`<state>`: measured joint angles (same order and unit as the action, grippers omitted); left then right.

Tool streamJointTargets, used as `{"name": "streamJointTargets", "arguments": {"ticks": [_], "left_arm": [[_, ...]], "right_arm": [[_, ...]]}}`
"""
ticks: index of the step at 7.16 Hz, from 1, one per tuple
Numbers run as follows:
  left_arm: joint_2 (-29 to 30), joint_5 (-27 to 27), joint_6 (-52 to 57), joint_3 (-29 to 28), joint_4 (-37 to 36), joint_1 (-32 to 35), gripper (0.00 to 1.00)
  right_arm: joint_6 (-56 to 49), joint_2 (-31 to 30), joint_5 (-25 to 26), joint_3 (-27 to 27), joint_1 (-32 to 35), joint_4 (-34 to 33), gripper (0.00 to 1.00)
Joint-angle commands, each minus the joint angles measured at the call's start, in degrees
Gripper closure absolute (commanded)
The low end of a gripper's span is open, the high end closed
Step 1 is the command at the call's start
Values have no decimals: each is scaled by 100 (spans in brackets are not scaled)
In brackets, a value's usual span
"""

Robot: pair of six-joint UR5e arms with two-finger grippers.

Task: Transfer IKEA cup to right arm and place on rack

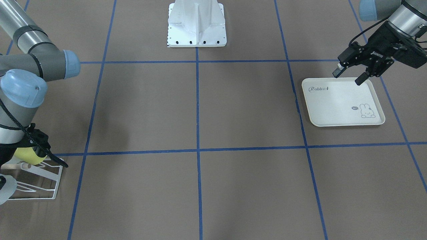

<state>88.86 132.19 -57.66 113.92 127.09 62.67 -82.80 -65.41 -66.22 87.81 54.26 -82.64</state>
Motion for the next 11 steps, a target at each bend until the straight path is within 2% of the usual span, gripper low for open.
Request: {"name": "streamJointTargets", "arguments": {"ticks": [1, 7, 8, 10, 11], "left_arm": [[0, -8, -9, -2, 0, 0, 0], [0, 0, -9, -37, 0, 0, 0], [0, 0, -9, -46, 0, 0, 0], [9, 0, -17, -54, 0, -9, 0], [9, 0, -18, -54, 0, -9, 0]], "right_arm": [[1, -33, 118, -10, -56, -7, 49], [18, -33, 180, -97, -231, -7, 47], [18, -25, 180, -124, -249, -7, 42], [18, 36, 163, -124, -267, -7, 21], [18, 54, 145, -124, -267, -7, 7]]}}
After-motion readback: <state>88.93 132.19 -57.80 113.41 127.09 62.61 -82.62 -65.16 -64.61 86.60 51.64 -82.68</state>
